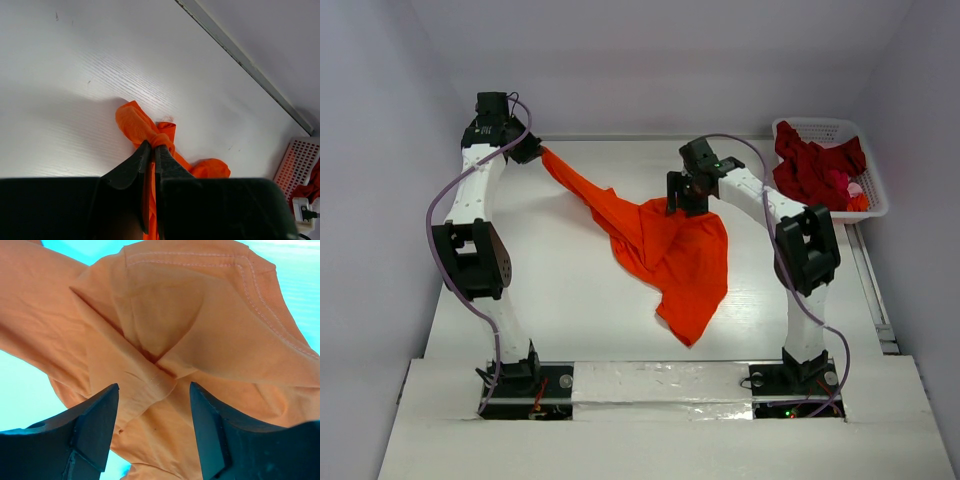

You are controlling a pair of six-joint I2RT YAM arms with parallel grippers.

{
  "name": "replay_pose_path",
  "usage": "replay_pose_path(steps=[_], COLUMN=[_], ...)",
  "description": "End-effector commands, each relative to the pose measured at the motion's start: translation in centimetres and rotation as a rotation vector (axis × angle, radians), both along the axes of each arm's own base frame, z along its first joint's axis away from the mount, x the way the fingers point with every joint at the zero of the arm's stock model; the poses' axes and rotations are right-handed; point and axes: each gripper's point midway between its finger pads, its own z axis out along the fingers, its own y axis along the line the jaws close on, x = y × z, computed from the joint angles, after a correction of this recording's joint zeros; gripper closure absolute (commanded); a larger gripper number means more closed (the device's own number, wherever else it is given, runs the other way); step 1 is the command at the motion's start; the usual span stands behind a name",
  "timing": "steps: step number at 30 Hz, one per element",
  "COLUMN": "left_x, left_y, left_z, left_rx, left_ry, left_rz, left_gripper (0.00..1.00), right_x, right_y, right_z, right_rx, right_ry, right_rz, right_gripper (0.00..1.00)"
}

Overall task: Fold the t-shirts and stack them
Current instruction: Flatten out the tshirt

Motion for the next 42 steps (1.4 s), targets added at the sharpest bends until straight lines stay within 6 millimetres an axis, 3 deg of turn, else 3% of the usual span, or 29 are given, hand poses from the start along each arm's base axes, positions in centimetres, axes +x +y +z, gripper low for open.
replay_pose_path(steps=[1,25,32,35,42], left_x=[0.6,0.7,0.7,0.8,0.8], left_y=[0.1,0.2,0.2,0.2,0.2], left_z=[1.6,2.1,1.9,1.9,1.9], left_rx=[0.007,0.012,0.012,0.012,0.012], left_ry=[-0.058,-0.067,-0.062,-0.063,-0.063], left_rz=[-0.011,-0.013,-0.013,-0.013,-0.013], left_gripper=[1.0,1.0,1.0,1.0,1.0], right_x=[0.8,-0.5,-0.9,-0.9,-0.9], right_y=[1.5,2.6,3.0,3.0,3.0], right_z=[2.4,-2.4,-2.9,-3.2,-3.5], right_rx=[0.047,0.064,0.063,0.062,0.061], right_ry=[-0.065,0.041,0.05,0.055,0.059], right_rz=[0.025,0.047,0.055,0.054,0.049], right_gripper=[0.37,0.44,0.52,0.64,0.75])
